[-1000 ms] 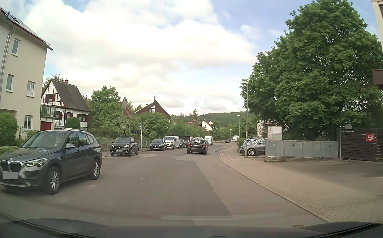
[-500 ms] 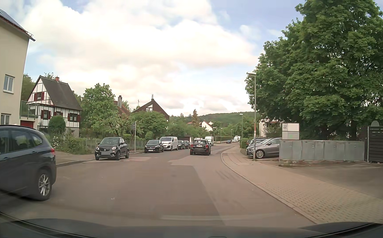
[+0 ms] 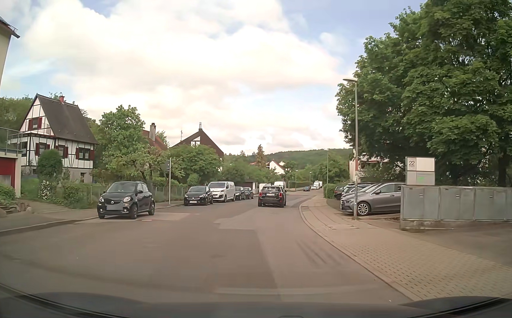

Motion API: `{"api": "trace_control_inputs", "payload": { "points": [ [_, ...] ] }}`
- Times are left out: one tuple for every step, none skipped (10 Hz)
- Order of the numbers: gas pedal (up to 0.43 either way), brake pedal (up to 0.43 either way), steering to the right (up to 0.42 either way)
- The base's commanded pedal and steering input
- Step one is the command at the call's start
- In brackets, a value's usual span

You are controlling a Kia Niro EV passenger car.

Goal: Follow the waypoints while adhering to traffic rules and regulations

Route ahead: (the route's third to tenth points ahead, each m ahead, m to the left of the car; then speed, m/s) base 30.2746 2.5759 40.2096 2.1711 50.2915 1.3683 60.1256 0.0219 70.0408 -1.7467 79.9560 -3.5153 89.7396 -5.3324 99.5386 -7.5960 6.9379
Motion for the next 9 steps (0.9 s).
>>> {"api": "trace_control_inputs", "payload": {
  "points": [
    [0.067, 0.0, 0.002],
    [0.067, 0.0, 0.002],
    [0.067, 0.0, 0.002],
    [0.067, 0.0, 0.003],
    [0.079, 0.0, 0.005],
    [0.079, 0.0, 0.004],
    [0.079, 0.0, 0.005],
    [0.079, 0.0, 0.008],
    [0.067, 0.0, 0.01]
  ]
}}
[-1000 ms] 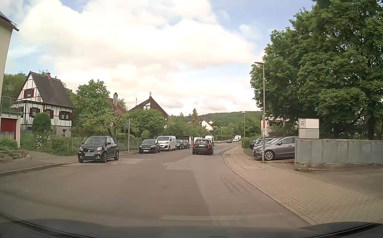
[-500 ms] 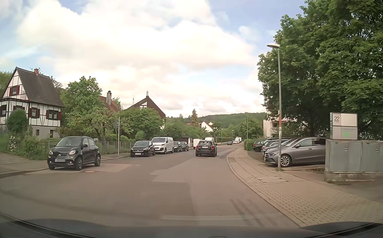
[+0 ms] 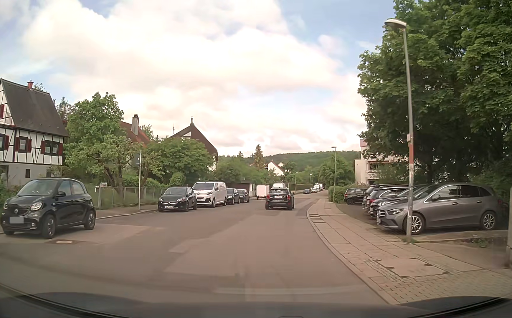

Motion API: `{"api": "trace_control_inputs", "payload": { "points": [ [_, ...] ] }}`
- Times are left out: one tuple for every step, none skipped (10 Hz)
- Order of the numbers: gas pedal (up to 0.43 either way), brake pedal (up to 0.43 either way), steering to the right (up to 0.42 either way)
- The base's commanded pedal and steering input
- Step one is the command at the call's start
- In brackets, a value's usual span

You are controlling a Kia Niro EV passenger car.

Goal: Follow the waypoints while adhering to traffic rules and regulations

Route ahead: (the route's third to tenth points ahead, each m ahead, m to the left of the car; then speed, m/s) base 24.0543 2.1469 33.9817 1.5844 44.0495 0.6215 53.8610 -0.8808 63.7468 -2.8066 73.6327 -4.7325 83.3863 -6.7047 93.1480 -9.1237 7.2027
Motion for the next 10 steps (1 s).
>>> {"api": "trace_control_inputs", "payload": {
  "points": [
    [0.067, 0.0, 0.009],
    [0.047, 0.0, 0.009],
    [0.039, 0.0, 0.01],
    [0.02, 0.0, 0.011],
    [0.008, 0.0, 0.011],
    [0.008, 0.0, 0.013],
    [0.008, 0.0, 0.014],
    [0.008, 0.0, 0.015],
    [0.008, 0.0, 0.016],
    [0.02, 0.0, 0.018]
  ]
}}
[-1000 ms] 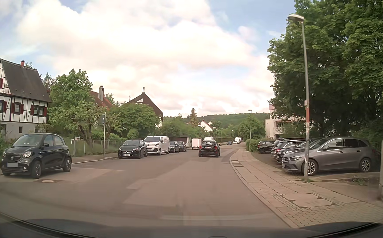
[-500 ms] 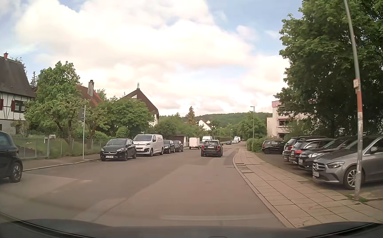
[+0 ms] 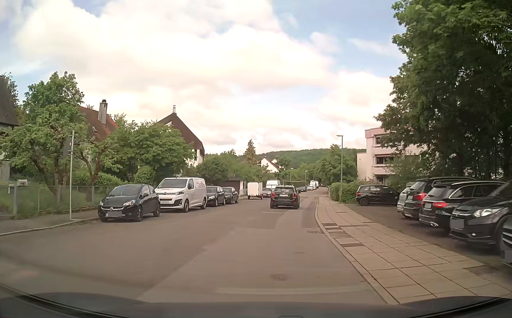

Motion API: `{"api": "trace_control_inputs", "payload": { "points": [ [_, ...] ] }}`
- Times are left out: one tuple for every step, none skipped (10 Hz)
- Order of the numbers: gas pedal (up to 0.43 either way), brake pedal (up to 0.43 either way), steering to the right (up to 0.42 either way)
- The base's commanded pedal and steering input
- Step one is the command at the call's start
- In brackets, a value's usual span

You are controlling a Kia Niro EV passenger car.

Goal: Follow the waypoints while adhering to traffic rules and regulations

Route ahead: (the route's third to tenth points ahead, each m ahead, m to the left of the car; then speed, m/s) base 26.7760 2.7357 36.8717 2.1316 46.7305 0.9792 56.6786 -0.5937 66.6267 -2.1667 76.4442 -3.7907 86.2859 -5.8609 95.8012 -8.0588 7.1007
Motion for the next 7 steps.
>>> {"api": "trace_control_inputs", "payload": {
  "points": [
    [0.02, 0.0, 0.019],
    [0.02, 0.0, 0.019],
    [0.028, 0.0, 0.019],
    [0.028, 0.0, 0.022],
    [0.028, 0.0, 0.024],
    [0.028, 0.0, 0.024],
    [0.028, 0.0, 0.024]
  ]
}}
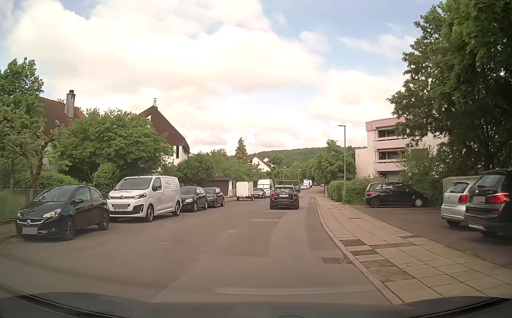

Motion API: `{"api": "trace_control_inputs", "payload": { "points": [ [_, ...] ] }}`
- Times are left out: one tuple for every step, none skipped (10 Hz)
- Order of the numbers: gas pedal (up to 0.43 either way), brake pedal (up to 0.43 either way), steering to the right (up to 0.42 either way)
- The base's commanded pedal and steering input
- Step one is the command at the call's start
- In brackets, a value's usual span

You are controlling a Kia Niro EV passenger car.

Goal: Follow the waypoints while adhering to traffic rules and regulations

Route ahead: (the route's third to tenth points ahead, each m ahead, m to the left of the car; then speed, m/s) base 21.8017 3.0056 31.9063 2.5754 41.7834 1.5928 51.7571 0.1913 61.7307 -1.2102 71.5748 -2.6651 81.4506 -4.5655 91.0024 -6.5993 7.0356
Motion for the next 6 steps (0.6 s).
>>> {"api": "trace_control_inputs", "payload": {
  "points": [
    [0.028, 0.0, 0.024],
    [0.028, 0.0, 0.023],
    [0.028, 0.0, 0.024],
    [0.028, 0.0, 0.026],
    [0.028, 0.0, 0.026],
    [0.028, 0.0, 0.026]
  ]
}}
